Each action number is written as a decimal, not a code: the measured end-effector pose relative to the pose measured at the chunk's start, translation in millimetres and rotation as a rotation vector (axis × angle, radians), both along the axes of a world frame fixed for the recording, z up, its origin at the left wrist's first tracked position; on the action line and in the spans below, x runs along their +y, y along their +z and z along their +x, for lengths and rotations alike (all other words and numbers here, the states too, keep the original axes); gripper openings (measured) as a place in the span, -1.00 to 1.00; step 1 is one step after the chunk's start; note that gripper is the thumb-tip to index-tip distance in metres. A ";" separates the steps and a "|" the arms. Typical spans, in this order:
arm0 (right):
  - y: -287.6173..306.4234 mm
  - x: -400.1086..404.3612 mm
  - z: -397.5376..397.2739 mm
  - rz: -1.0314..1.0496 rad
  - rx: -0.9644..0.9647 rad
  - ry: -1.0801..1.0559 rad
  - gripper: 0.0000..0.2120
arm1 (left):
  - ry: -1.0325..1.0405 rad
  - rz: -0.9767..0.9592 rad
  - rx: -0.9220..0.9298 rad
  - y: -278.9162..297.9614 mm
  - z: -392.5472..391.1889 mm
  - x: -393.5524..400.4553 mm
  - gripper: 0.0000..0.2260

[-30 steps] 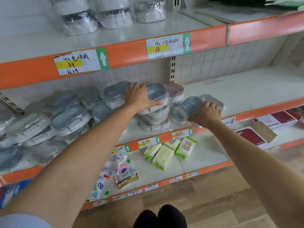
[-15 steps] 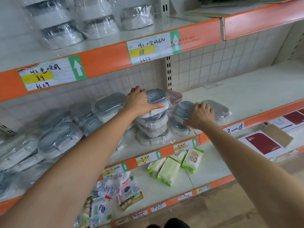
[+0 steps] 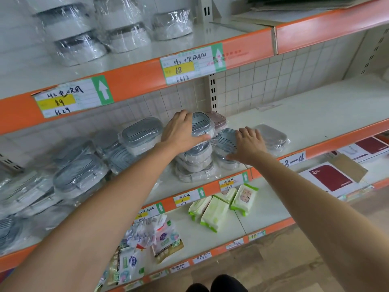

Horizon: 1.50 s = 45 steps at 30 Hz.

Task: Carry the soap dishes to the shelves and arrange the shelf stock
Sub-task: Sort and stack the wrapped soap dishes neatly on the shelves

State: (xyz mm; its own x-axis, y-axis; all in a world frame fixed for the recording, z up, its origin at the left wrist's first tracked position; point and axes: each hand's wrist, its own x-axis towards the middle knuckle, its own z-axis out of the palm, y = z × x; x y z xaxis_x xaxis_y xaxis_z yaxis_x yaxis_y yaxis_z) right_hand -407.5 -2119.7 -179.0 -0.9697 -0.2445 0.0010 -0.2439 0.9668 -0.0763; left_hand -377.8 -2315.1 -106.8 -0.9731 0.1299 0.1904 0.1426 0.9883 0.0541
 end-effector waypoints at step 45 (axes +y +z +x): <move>292.1 -52.2 192.1 0.070 0.019 0.405 -0.58 | -0.257 -0.103 -0.286 223.8 186.2 -51.2 -0.82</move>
State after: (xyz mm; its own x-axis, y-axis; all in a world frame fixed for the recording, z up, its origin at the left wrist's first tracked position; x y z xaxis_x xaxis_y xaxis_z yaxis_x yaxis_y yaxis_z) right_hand -215.3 -2171.9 113.1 -0.7951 -0.6063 -0.0123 -0.6063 0.7952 -0.0053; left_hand -191.6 -2366.3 117.0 -0.9182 0.3805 -0.1103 0.3796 0.9247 0.0300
